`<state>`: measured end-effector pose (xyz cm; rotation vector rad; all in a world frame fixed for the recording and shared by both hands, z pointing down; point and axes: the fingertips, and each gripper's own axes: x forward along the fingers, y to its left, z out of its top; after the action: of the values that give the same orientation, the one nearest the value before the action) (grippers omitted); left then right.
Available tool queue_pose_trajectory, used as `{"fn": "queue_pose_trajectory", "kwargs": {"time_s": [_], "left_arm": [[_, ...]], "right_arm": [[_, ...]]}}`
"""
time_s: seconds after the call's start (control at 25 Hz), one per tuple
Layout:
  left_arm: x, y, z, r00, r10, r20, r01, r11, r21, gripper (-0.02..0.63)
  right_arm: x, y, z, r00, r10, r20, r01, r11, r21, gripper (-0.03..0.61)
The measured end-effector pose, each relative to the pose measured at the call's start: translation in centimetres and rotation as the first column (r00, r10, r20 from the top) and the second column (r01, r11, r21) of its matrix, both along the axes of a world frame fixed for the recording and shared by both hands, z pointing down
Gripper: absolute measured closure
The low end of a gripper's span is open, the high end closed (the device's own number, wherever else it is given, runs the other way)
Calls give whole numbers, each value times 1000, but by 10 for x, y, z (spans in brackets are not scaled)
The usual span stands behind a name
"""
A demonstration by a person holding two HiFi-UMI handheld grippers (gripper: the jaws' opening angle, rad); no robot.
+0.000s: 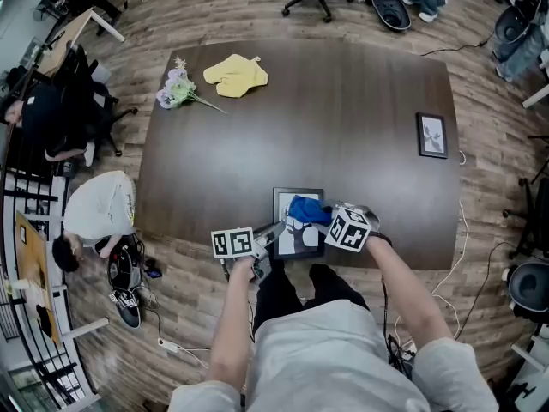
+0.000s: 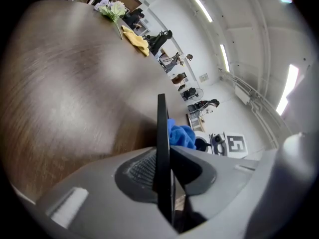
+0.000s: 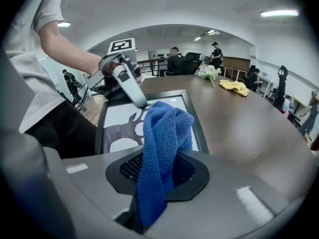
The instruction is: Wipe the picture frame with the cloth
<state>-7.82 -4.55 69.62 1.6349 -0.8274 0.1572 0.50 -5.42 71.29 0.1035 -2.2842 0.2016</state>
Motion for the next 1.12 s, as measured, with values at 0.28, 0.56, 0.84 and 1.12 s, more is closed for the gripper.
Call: {"fn": "queue_pose_trajectory", "kwargs": {"time_s": [0.28,0.56,0.84,1.12], "left_arm": [[-1,0,-3,1000,5,2,-5,1000,-3,482],[1,5,-3,999,-19,-30,19,1000,-18,480],[-2,7,-1,998,-50,-23,50,999,-15,479],[-10,-4,-18,987,-122,-100,126,992,32,488]], "right_arm": [[10,-66,-1,978,203,-40,-198,975,100,495],[-35,-79,-13,954,299,-1,-296,943,155,495],[-99,-60,-47,974,197,113,-214,964,159,495],[-91,-68,-49,977,185,108,-204,956,209,495]]}}
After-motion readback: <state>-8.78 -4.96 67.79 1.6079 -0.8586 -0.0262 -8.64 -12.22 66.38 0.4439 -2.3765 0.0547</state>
